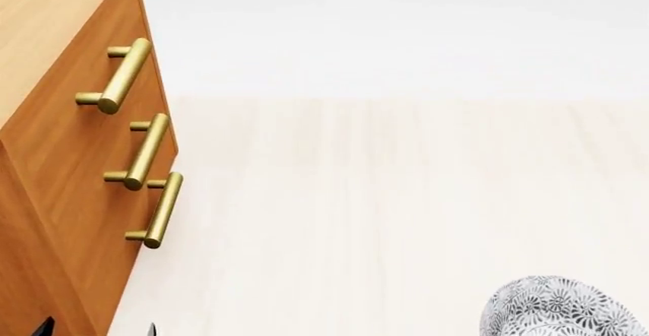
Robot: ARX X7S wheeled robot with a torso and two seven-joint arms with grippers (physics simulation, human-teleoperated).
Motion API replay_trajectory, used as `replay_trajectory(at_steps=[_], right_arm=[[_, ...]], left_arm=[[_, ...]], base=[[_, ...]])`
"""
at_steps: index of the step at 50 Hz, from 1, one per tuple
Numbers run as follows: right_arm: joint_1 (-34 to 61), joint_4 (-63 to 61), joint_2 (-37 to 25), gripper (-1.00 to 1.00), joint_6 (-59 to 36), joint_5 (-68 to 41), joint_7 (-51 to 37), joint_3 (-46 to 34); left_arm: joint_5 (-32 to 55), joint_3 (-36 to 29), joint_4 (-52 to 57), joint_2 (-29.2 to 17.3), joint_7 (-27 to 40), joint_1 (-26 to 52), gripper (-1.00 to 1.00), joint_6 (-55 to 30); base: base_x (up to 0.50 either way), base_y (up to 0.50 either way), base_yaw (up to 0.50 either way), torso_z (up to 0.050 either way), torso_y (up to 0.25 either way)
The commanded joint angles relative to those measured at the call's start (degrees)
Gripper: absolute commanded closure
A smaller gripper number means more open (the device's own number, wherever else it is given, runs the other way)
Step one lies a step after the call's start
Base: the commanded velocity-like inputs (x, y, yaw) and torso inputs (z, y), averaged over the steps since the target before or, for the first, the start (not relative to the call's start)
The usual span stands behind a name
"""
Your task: Put the bowl on top of the cabinet.
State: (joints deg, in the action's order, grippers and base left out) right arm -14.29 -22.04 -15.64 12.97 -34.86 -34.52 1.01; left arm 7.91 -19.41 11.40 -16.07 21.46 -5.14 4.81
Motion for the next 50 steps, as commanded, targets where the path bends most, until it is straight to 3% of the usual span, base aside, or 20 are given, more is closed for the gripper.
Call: replay_trajectory(at_steps=[1, 50], right_arm=[[0.7, 0.7, -0.1, -1.00, -0.7, -3.7, -0.8, 1.1], [2.5, 2.9, -1.1, -1.00, -3.7, -11.2, -2.7, 1.7]], left_arm=[[0.1, -0.2, 0.0, -0.2, 0.2, 0.1, -1.00, 0.1], [0.6, -1.0, -0.3, -0.8, 1.1, 0.4, -1.00, 0.3]], base=[[0.00, 0.00, 0.00, 0.000, 0.000], [0.00, 0.00, 0.00, 0.000, 0.000]])
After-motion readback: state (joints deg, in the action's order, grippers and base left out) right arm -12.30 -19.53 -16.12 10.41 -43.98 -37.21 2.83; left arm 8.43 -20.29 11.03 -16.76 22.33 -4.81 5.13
